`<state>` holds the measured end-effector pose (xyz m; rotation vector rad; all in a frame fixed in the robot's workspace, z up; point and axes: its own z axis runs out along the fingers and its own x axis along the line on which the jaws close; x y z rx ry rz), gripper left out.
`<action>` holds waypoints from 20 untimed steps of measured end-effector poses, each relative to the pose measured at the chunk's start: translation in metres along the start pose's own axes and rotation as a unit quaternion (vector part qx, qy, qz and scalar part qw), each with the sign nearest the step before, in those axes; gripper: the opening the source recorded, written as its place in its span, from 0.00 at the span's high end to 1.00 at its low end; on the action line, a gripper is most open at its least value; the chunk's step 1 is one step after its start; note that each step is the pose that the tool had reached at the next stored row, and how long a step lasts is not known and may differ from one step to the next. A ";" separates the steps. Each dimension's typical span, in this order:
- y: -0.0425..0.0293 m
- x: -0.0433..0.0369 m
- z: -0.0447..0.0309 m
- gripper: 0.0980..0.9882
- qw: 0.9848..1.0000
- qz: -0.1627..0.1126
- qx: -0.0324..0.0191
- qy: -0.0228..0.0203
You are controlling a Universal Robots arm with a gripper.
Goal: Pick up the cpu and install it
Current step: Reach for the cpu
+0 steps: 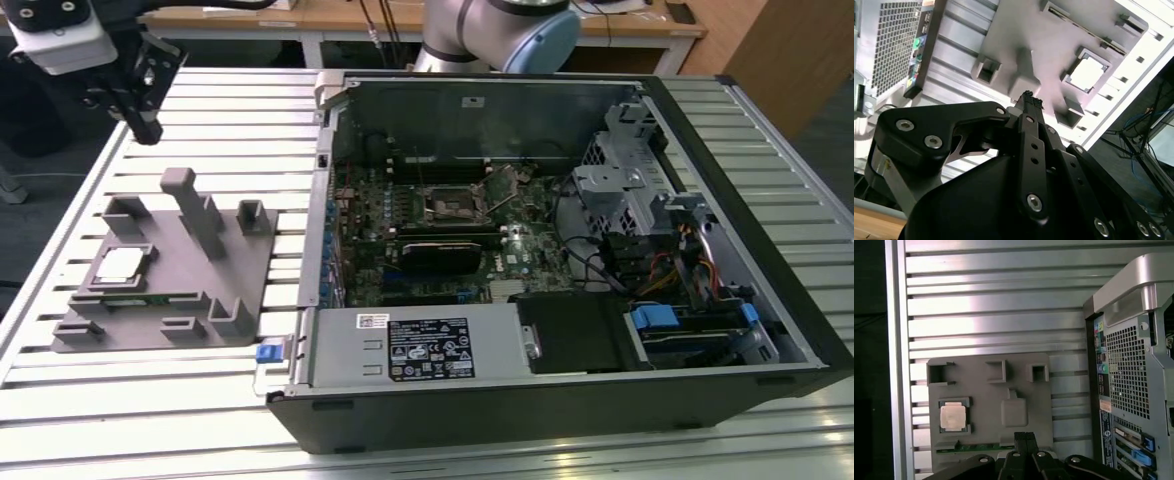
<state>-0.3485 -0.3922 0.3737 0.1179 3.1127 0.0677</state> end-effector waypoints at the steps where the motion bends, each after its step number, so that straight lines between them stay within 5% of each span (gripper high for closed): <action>1: -0.0002 0.0045 0.0002 0.99 1.000 0.000 0.000 0.000; 7: -0.0020 0.0302 0.0015 0.99 1.000 0.000 0.000 0.000; 20: -0.0049 0.0667 0.0025 0.99 1.000 0.000 0.000 0.000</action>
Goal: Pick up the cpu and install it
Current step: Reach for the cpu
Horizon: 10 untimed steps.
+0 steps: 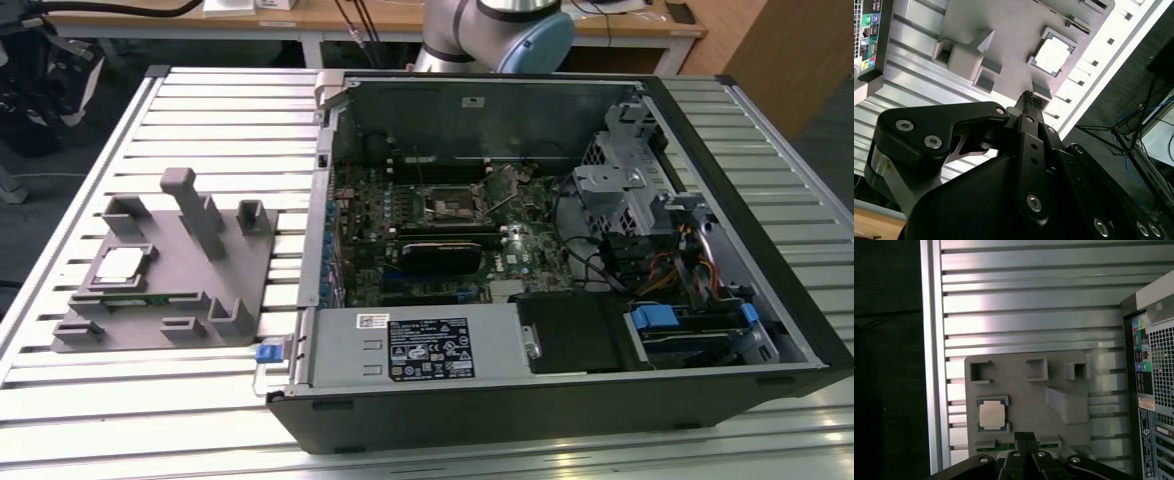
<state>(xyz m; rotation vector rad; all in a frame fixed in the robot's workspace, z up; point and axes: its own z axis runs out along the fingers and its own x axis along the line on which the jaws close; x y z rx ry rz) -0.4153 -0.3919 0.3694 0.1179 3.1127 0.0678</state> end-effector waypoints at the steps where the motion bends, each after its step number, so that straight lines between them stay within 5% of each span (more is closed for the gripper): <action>1: -0.0002 0.0026 0.0001 0.99 1.000 0.000 0.000 0.000; 10: -0.0016 0.0209 0.0006 0.99 1.000 0.000 0.000 0.000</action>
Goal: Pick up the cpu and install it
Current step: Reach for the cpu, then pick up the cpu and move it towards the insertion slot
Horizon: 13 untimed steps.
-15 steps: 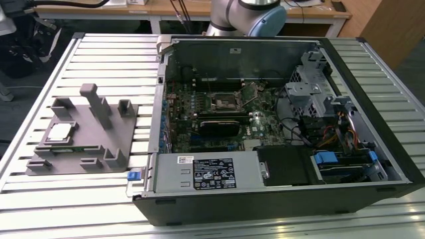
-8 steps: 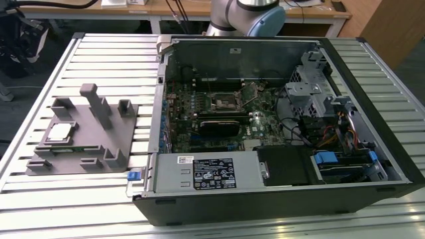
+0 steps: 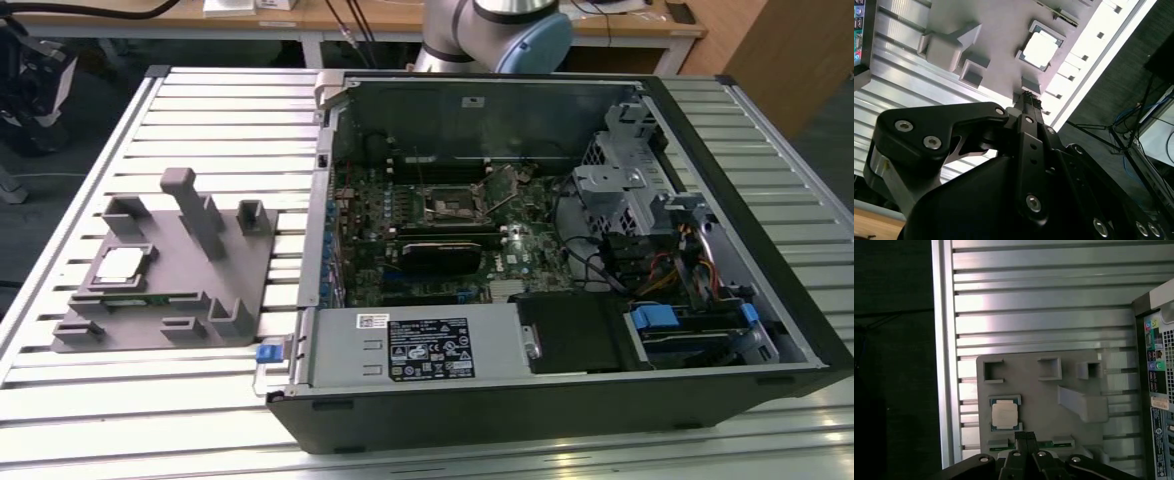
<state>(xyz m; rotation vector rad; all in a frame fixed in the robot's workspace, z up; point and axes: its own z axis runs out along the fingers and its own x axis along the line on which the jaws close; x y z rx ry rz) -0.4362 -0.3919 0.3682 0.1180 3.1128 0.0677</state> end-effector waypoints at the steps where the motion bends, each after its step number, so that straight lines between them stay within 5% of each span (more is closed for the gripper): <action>1: -0.0001 0.0015 0.0002 0.99 1.000 0.000 0.000 0.000; 13: -0.0004 0.0036 0.0033 0.99 1.000 0.000 0.000 0.000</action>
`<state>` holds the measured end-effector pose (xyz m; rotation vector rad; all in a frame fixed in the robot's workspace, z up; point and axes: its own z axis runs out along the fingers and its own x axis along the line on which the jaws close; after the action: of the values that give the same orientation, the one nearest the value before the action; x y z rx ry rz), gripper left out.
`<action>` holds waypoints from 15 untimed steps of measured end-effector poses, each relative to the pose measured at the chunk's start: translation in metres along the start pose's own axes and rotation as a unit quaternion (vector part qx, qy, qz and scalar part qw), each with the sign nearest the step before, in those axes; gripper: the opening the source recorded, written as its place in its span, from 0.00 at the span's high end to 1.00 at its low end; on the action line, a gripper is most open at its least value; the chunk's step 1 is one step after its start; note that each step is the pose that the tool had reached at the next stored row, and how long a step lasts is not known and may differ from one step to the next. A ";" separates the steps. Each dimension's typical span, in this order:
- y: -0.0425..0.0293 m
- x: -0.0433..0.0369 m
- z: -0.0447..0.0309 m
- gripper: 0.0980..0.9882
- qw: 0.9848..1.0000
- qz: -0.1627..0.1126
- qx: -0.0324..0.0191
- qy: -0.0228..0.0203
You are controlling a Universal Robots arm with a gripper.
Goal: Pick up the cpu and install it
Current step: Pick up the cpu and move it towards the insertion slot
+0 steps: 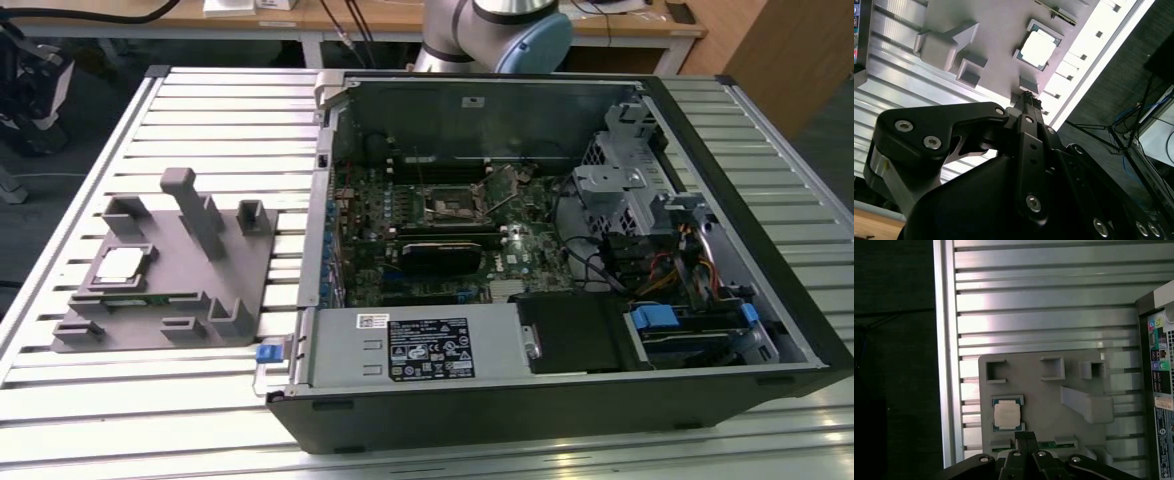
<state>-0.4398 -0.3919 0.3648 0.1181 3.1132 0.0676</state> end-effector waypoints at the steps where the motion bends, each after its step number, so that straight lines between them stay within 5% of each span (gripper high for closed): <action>1: 0.0000 0.0000 0.0003 0.99 1.000 0.000 0.000 0.000; 12: -0.0025 0.0001 0.0096 0.98 1.000 0.000 0.000 0.000; 15: -0.0048 0.0001 0.0146 0.85 1.000 -0.002 0.000 0.001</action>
<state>-0.4399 -0.3960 0.3500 0.1132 3.1146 0.0678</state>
